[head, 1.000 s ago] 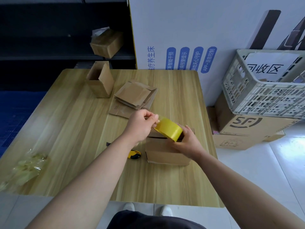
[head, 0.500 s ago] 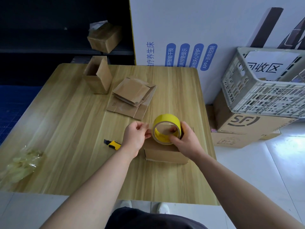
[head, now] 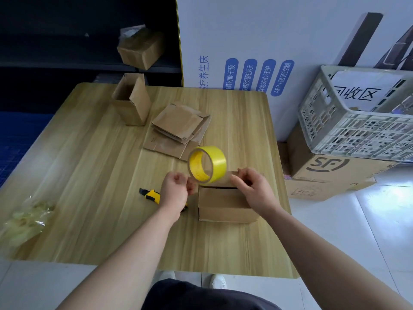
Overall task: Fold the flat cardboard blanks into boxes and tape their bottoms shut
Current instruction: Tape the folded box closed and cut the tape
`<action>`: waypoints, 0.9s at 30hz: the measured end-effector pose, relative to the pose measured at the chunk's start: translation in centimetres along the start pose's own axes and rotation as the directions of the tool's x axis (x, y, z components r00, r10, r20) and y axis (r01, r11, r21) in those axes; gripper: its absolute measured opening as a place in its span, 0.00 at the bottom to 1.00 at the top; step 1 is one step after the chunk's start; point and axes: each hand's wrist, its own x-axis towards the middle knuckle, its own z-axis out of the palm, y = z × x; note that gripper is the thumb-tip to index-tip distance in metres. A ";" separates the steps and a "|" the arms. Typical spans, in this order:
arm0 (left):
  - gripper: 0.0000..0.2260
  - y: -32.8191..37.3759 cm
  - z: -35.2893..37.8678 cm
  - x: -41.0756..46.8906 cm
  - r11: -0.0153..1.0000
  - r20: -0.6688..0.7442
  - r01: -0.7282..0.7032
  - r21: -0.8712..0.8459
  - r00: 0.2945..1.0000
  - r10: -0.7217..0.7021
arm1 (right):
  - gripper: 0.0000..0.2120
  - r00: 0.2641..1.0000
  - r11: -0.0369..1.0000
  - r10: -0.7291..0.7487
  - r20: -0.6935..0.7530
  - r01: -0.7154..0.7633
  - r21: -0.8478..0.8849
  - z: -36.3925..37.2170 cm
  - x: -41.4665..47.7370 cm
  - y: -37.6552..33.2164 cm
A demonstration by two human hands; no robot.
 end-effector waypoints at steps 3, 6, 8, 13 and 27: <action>0.07 1.0 1.1 -1.8 0.932 0.066 -0.308 0.193 0.951 0.301 | 0.08 0.999 0.999 -0.016 0.050 0.019 -0.040 0.0 -0.1 -0.2; 0.06 2.0 2.1 -2.4 0.752 0.286 -0.588 0.298 0.807 0.517 | 0.17 0.997 1.000 0.000 0.078 0.001 -0.007 -0.1 0.0 -0.5; 0.07 2.9 2.8 -2.3 0.735 0.335 -0.625 0.264 0.774 0.537 | 0.19 0.997 1.000 0.024 0.074 -0.024 0.008 -0.1 -0.1 -0.8; 0.09 6.2 3.7 -1.3 0.863 0.259 -0.494 0.106 0.852 0.456 | 0.14 0.993 0.993 0.080 0.084 -0.086 0.082 -0.5 -0.1 -1.2; 0.07 8.4 2.4 -3.8 0.589 0.676 -0.803 0.089 0.483 0.557 | 0.48 0.949 0.815 0.128 0.287 -0.266 0.514 -2.4 1.4 -1.2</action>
